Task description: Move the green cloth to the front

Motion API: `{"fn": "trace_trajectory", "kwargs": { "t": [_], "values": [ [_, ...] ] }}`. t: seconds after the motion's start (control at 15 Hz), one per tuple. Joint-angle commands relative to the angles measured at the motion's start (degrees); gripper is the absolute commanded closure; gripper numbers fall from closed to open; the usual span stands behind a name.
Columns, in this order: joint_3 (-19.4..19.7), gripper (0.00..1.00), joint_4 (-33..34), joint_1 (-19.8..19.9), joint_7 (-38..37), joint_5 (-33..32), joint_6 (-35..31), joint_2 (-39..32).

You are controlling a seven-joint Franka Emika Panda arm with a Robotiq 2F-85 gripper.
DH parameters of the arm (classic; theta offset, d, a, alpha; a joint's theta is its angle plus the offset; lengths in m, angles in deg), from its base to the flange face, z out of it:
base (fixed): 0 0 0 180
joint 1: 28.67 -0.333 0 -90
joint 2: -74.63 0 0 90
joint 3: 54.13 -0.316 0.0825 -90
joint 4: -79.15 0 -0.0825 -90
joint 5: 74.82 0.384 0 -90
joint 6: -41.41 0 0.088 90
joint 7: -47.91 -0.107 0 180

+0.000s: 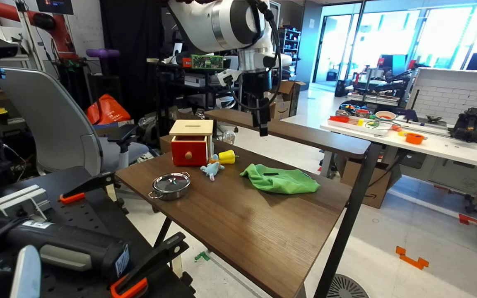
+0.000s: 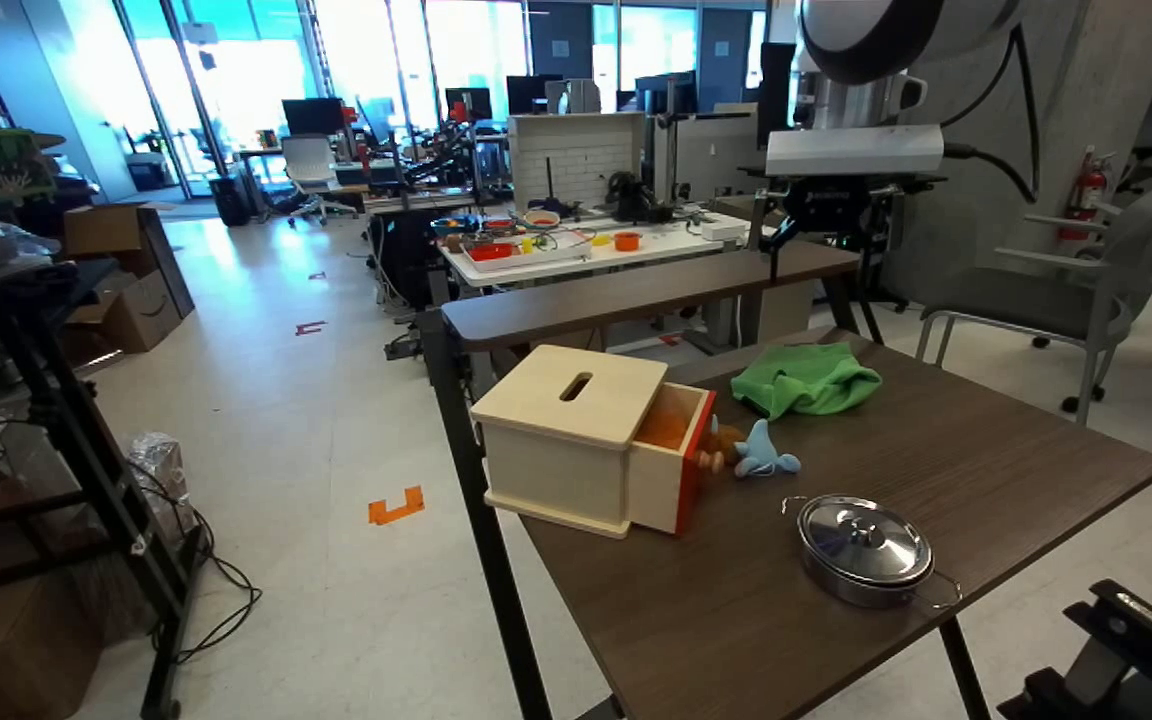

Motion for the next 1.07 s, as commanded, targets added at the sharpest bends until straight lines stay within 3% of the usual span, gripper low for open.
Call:
{"fn": "trace_trajectory", "kwargs": {
  "t": [0.0, 1.0],
  "values": [
    [1.9, 0.00, 6.7, -0.9, -0.6, 2.8, 0.2, -5.8],
    [3.8, 0.00, 21.7, -0.5, -1.7, 6.0, 5.9, -19.7]
  ]
}}
